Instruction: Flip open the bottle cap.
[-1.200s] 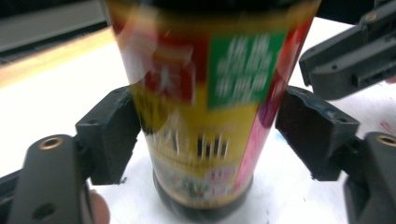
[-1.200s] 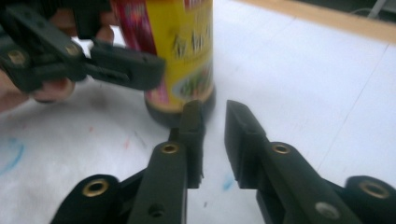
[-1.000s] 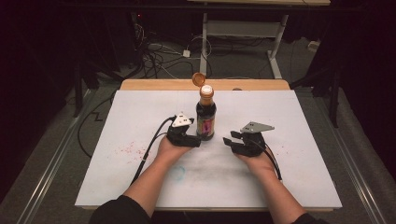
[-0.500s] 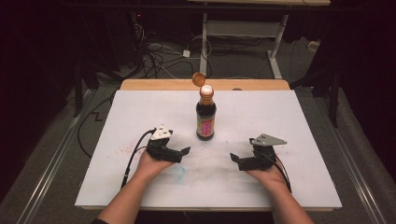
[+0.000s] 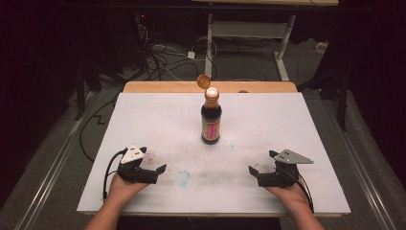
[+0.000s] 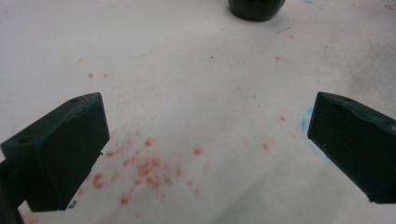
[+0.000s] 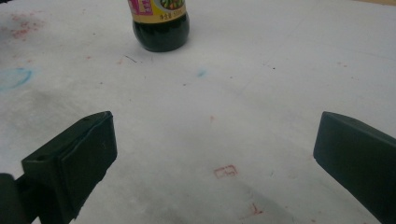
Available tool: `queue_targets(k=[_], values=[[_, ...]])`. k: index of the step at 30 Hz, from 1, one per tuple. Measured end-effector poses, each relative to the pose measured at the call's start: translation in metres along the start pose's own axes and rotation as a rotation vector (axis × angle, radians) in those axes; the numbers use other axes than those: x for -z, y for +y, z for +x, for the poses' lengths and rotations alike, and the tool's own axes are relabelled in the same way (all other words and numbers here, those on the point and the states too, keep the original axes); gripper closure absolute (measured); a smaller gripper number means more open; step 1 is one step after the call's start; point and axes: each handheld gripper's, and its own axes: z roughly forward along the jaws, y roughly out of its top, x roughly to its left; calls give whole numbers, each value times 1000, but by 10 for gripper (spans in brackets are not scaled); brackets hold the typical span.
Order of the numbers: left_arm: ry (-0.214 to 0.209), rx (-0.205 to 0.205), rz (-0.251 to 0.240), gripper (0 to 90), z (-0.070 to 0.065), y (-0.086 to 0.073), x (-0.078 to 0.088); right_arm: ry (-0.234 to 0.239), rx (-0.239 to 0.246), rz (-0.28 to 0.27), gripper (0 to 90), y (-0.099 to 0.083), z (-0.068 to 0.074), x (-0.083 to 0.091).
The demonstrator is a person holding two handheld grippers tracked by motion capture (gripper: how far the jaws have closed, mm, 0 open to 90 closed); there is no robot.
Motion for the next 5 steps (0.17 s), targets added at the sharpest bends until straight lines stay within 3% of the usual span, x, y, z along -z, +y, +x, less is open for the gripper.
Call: queue_targets(k=[5], values=[[19, -4, 42, 0, 1, -6, 3, -10, 2, -15, 1, 0, 1, -1]])
